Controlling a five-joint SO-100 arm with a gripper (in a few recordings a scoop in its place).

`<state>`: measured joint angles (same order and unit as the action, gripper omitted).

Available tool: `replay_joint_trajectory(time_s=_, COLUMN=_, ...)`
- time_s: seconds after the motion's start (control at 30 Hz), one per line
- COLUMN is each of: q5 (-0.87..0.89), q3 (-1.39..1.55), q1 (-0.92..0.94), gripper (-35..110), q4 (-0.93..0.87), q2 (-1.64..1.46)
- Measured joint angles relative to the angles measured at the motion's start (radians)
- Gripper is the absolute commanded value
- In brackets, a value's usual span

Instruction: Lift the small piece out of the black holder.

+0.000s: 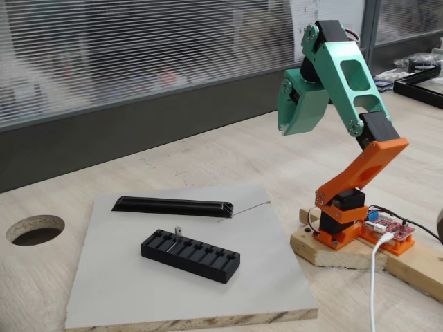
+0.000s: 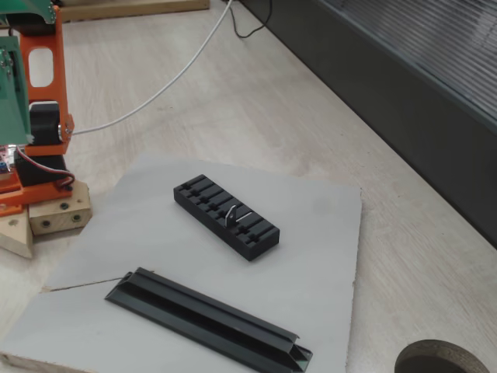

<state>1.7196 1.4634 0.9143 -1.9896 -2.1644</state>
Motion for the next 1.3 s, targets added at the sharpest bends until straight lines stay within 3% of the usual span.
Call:
replay_joint_trajectory(time_s=0.4, q5=0.002, q3=0.000, q1=0.003, gripper=6, q4=0.000, q2=0.000)
replay_joint_trajectory(time_s=0.57, q5=0.149, q3=0.000, q1=-0.035, gripper=6, q4=0.000, q2=0.000)
replay_joint_trajectory(time_s=0.63, q5=0.304, q3=0.000, q1=-0.133, gripper=6, q4=0.000, q2=0.000)
replay_joint_trajectory(time_s=0.87, q5=0.591, q3=0.000, q1=-0.437, gripper=6, q4=0.000, q2=0.008)
replay_joint_trajectory(time_s=1.0, q5=0.637, q3=0.000, q1=-0.594, gripper=6, q4=0.000, q2=0.091)
replay_joint_trajectory(time_s=1.3, q5=0.641, q3=0.000, q1=-0.715, gripper=6, q4=0.018, q2=0.278)
